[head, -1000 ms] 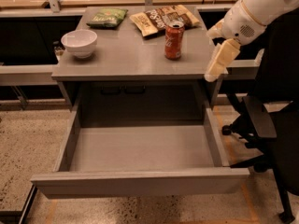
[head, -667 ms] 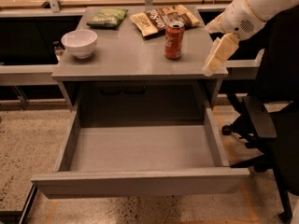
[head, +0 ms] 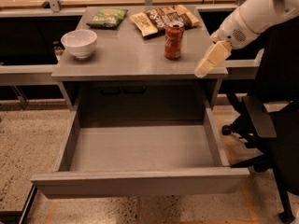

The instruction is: Place coke can into top drawer

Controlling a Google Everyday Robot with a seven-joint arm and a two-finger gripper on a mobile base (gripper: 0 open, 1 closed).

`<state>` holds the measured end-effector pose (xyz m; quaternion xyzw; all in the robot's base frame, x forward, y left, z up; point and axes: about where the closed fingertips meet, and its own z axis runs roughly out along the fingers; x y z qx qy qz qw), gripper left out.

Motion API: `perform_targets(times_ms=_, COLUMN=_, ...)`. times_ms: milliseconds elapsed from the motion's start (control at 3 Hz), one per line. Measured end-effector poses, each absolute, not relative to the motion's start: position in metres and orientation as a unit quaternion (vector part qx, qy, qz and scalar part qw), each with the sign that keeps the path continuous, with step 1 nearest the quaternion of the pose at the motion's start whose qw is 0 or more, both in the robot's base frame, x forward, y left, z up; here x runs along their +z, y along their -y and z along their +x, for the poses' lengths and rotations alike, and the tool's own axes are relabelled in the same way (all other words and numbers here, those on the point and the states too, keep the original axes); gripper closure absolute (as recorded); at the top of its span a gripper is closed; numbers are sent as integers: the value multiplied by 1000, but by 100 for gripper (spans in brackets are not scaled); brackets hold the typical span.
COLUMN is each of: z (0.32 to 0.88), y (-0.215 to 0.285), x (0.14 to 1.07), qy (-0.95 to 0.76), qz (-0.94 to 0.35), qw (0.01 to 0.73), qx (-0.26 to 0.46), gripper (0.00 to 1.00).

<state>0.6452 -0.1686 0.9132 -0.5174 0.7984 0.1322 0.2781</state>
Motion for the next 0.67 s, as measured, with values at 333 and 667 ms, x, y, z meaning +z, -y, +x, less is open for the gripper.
perform_targets(times_ms=333, z=692, y=183, x=907, qy=-813, qz=-459, qw=340, qx=113, gripper=0)
perform_targets(times_ms=667, z=738, y=202, x=900, qy=-802, qz=-409, qw=419, qx=118, gripper=0)
